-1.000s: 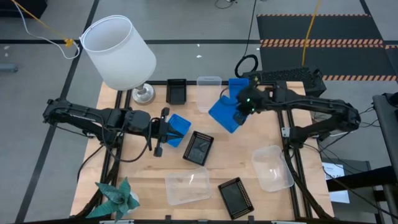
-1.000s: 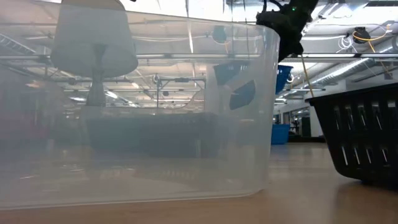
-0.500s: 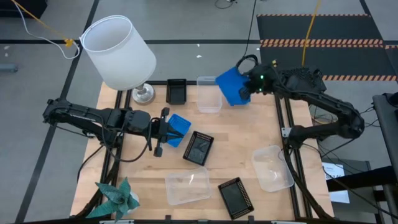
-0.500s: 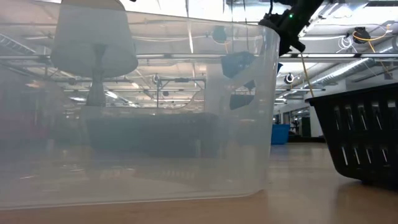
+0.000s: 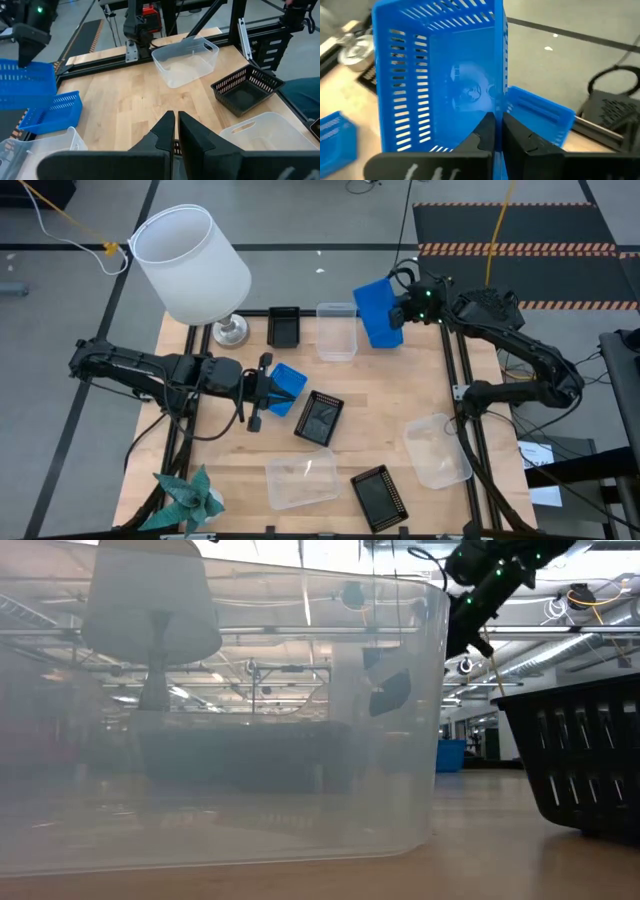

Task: Stack baskets by color
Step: Stack the bottom right blue bin on the top right blue bin

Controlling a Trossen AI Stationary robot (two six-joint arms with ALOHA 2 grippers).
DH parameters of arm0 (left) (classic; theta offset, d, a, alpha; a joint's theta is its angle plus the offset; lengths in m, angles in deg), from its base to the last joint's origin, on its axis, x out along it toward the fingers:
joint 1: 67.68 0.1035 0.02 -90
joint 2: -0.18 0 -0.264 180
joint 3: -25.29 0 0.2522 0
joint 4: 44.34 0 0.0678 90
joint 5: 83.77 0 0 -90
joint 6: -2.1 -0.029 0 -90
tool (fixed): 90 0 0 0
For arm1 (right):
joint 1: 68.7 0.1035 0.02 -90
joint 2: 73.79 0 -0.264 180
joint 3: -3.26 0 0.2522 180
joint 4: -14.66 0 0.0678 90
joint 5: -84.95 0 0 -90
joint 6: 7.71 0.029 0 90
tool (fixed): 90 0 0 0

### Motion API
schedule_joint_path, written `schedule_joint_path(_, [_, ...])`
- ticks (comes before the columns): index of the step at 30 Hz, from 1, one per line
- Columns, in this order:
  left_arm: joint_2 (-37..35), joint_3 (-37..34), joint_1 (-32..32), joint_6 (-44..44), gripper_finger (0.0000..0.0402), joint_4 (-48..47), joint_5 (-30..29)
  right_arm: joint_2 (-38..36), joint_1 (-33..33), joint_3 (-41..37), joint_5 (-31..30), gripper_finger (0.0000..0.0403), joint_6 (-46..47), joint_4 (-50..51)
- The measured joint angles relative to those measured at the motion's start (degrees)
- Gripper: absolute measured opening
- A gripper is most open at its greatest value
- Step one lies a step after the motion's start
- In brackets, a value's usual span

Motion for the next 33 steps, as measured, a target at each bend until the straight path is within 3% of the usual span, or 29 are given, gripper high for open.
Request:
schedule_joint_path(5, [0.0,0.0,0.0,0.0,0.0026,0.0,0.0,0.0,-3.9,-3.2,0.4,0.0007,0.2,-1.7])
schedule_joint_path(11, [0.0,0.0,0.0,0.1,0.0026,0.0,0.0,0.0,-7.9,-7.5,7.6,0.0007,1.6,-6.5])
schedule_joint_path(15, [0.0,0.0,0.0,0.2,0.0026,0.0,0.0,0.0,-9.3,-10.3,7.5,0.0007,2.2,-7.9])
schedule_joint_path(21, [0.0,0.0,0.0,0.4,0.0026,0.0,0.0,0.0,-10.1,-13.4,10.5,0.0007,3.9,-11.2])
schedule_joint_path(33, [0.0,0.0,0.0,0.5,0.0026,0.0,0.0,0.7,-10.5,-13.6,10.3,0.0007,5.6,-10.7])
